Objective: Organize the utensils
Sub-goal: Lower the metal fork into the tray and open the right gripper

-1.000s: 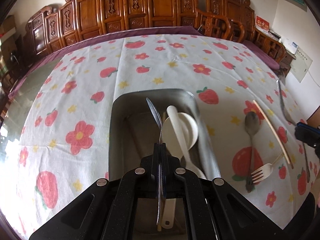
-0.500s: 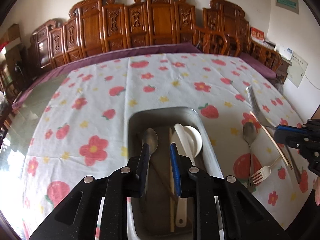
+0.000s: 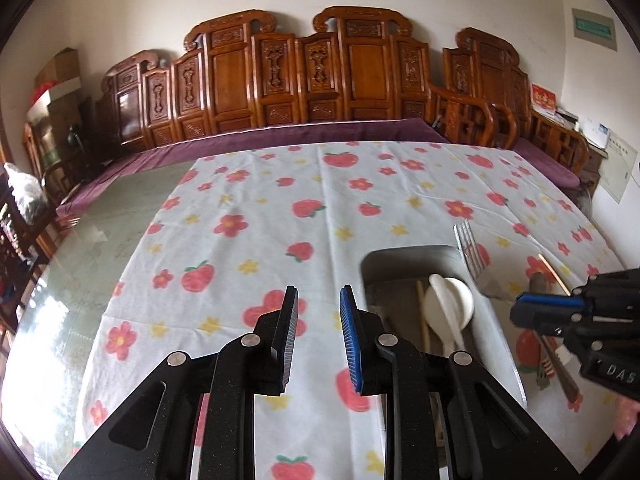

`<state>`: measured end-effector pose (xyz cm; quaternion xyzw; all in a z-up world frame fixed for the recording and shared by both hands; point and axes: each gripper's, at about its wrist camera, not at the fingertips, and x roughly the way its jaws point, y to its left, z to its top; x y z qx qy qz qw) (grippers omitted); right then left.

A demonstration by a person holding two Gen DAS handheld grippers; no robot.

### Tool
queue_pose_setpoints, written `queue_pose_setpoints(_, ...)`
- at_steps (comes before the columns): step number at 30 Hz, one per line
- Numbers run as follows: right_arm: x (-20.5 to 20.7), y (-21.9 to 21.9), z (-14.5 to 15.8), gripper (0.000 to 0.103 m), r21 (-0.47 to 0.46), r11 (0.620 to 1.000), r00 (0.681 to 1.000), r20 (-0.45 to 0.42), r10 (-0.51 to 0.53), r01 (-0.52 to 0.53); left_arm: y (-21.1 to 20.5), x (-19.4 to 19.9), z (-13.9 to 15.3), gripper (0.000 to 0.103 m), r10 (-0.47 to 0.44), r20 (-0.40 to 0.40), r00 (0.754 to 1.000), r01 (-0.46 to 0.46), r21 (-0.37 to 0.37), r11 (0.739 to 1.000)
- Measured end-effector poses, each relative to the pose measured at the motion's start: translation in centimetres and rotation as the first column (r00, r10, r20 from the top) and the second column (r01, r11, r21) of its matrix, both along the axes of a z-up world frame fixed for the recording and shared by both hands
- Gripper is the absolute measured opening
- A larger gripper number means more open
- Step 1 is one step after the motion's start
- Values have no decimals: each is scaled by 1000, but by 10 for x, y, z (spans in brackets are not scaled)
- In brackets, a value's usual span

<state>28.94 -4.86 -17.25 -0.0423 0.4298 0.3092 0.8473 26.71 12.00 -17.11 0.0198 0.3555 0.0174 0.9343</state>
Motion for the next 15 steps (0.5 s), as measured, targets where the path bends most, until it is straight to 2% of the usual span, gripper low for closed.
queue_pose_setpoints(5, 17, 22, -11, 8, 17, 1000, 998, -55, -25, 26, 16, 1, 1, 20, 28, 2, 1000, -28, -25, 999)
queue_pose_setpoints(15, 31, 51, -45, 9, -47, 998, 993, -107, -43, 39, 29, -2, 1, 21, 56, 3, 998, -55, -50, 997)
